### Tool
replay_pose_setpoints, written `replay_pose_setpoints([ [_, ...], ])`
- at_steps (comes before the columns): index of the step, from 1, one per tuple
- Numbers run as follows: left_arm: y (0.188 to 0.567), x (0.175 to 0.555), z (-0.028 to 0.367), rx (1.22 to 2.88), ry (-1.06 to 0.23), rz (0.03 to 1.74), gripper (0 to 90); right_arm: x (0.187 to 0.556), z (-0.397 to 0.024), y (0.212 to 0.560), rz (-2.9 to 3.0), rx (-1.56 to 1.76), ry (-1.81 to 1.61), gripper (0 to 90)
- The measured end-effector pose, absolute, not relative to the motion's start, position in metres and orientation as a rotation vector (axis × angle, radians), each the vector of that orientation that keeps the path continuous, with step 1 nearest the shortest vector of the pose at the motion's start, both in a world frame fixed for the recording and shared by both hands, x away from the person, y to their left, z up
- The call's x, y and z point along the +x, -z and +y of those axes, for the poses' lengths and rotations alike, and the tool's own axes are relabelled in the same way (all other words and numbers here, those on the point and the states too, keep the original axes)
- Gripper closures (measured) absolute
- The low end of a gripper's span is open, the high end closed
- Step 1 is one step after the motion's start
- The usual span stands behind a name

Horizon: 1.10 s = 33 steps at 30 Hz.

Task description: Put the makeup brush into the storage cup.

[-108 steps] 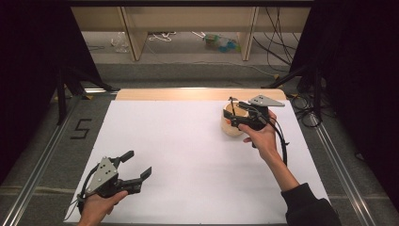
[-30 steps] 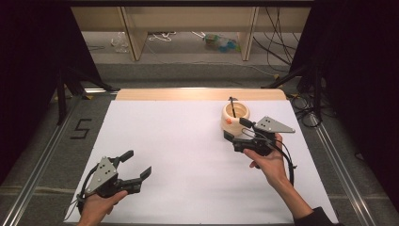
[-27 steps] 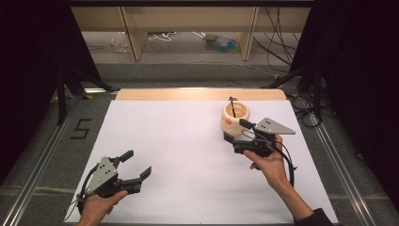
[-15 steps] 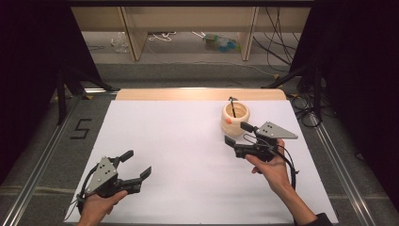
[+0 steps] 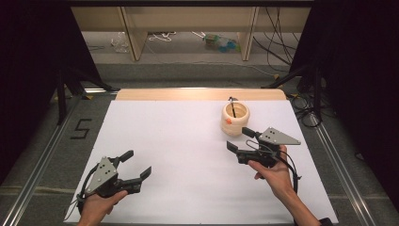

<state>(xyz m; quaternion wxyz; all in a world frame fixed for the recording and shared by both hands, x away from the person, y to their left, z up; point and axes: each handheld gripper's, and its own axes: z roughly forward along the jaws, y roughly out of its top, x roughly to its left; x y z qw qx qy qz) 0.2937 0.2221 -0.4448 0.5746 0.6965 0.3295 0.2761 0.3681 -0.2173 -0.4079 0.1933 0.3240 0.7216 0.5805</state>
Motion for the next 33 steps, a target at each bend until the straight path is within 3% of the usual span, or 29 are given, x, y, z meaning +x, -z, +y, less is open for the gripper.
replay_pose_setpoints([
  [33,0.445,0.294,0.222,1.628,-0.643,0.779,16.3,0.341,-0.227,0.421,2.043,0.876,-1.623,17.2],
])
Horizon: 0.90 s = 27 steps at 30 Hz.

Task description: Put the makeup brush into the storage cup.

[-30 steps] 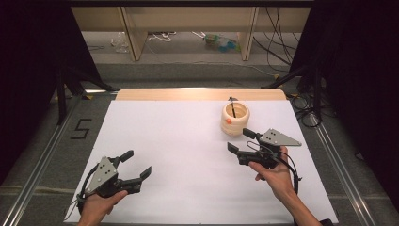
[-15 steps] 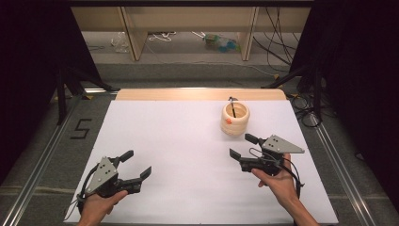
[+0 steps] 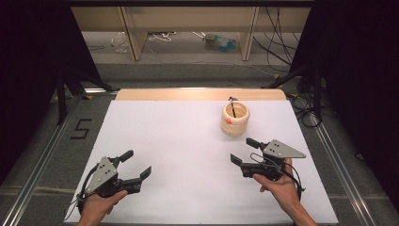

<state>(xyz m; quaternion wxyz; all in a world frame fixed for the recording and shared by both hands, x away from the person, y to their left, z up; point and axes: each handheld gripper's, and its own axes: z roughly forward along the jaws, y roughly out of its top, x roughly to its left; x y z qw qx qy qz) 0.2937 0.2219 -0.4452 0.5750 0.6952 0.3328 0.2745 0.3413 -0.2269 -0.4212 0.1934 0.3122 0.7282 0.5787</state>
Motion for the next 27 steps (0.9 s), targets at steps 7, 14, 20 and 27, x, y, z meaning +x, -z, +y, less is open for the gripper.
replay_pose_setpoints([
  [7,0.445,0.294,0.222,1.631,-0.644,0.778,16.3,0.336,-0.229,0.423,2.05,0.87,-1.61,16.9],
  [14,0.445,0.294,0.222,1.63,-0.642,0.783,16.3,0.331,-0.23,0.427,2.058,0.871,-1.607,16.9],
  [20,0.446,0.294,0.222,1.632,-0.644,0.78,16.3,0.329,-0.232,0.429,2.057,0.861,-1.6,16.9],
  [27,0.446,0.294,0.221,1.625,-0.641,0.777,16.3,0.323,-0.234,0.429,2.062,0.872,-1.592,16.8],
])
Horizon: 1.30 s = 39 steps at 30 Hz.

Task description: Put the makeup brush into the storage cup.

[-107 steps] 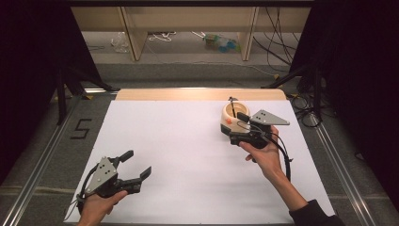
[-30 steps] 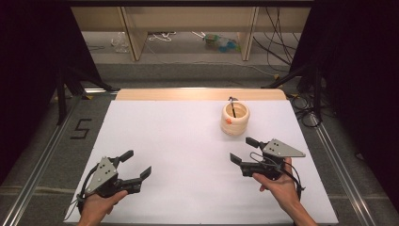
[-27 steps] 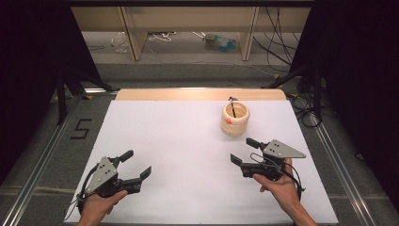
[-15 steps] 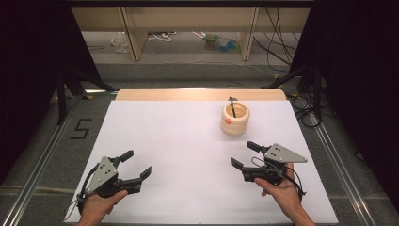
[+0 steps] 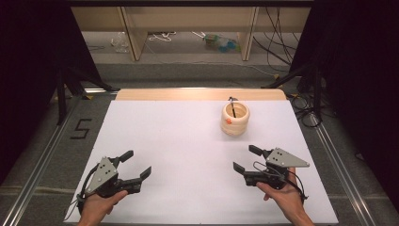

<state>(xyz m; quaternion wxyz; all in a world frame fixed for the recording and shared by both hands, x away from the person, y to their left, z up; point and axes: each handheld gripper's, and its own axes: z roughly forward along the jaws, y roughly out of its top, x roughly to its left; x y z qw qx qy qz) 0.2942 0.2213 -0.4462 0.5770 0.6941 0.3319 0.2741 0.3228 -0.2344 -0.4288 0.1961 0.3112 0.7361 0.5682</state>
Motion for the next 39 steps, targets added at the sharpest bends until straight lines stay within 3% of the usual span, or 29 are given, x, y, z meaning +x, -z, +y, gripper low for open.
replay_pose_setpoints([
  [39,0.446,0.295,0.221,1.623,-0.639,0.774,16.3,0.312,-0.24,0.43,2.059,0.875,-1.594,16.8],
])
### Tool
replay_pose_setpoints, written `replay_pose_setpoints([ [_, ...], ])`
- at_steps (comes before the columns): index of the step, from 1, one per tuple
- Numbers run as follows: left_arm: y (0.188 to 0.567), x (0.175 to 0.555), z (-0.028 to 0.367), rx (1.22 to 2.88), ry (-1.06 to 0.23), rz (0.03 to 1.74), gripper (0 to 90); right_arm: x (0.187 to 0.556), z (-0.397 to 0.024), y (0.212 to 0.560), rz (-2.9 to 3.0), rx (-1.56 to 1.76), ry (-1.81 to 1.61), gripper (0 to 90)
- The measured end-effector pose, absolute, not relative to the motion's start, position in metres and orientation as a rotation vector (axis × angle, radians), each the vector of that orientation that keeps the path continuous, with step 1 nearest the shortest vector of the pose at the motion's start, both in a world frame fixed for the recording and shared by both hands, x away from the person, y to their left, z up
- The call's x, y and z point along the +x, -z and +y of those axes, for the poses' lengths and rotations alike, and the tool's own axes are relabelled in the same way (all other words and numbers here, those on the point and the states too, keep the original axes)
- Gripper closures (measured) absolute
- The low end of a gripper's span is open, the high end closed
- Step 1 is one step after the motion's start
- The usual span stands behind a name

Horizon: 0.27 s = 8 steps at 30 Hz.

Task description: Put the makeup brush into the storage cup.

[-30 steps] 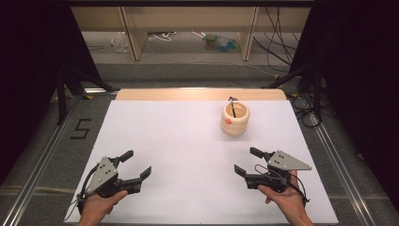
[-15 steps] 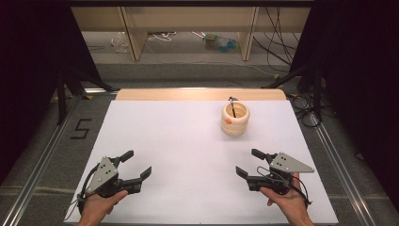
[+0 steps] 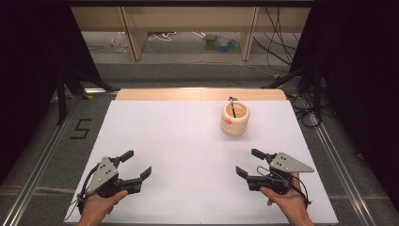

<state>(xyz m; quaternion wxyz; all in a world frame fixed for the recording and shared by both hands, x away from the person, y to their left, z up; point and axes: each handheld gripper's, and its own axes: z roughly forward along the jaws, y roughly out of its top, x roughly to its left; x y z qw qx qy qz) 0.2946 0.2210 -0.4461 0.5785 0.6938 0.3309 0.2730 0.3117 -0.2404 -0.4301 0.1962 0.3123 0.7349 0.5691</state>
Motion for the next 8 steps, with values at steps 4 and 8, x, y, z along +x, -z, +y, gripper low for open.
replay_pose_setpoints([
  [4,0.4456,0.294,0.2212,1.632,-0.643,0.778,16.3,0.3114,-0.2406,0.4298,2.066,0.874,-1.587,16.8],
  [8,0.4457,0.294,0.2211,1.632,-0.642,0.78,16.3,0.3116,-0.2401,0.4303,2.06,0.877,-1.588,16.8],
])
